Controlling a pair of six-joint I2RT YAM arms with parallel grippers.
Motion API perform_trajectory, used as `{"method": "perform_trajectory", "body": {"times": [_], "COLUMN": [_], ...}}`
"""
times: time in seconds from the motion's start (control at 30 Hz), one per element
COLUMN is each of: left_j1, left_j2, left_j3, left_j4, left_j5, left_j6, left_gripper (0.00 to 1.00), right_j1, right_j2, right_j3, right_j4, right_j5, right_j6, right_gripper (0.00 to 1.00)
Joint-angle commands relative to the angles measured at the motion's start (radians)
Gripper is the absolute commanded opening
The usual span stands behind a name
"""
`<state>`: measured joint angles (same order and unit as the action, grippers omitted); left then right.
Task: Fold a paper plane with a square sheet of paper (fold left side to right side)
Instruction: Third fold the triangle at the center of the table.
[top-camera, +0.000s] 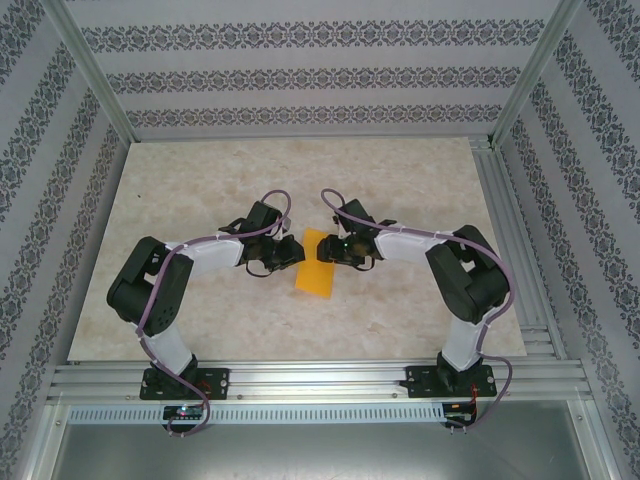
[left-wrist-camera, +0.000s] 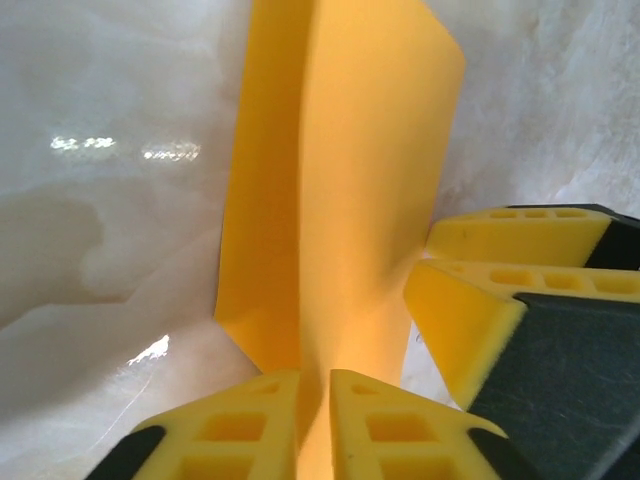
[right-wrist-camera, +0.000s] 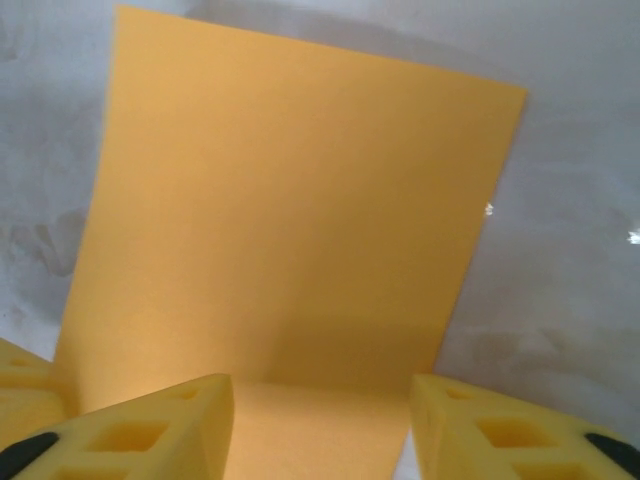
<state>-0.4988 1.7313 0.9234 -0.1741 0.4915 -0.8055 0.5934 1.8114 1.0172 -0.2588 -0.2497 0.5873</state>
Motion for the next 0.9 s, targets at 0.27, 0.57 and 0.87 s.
{"method": "perform_trajectory", "body": {"times": [0.27, 0.57, 0.87], "left_j1": [-0.023, -0.035, -0.041], "left_j2": [-0.024, -0.026, -0.029], "left_j3": [-0.004, -0.002, 0.0], "left_j4": [-0.011, -0.017, -0.024], "left_j5": [-0.012, -0.025, -0.022], "left_j6": [-0.003, -0.018, -0.017], "left_gripper": [0.09, 0.09, 0.09], "right_j1": [0.071, 0.403, 0.635], "right_j2": [-0.426, -0.504, -0.252], "right_j3": [-0.26, -0.345, -0.196], "right_j4": [0.039, 0.093, 0.063], "right_j5": [0.128, 0.456, 0.756], "right_j6": [-0.173, -0.291, -0.502], "right_gripper": [0.87, 0.98, 0.8]}}
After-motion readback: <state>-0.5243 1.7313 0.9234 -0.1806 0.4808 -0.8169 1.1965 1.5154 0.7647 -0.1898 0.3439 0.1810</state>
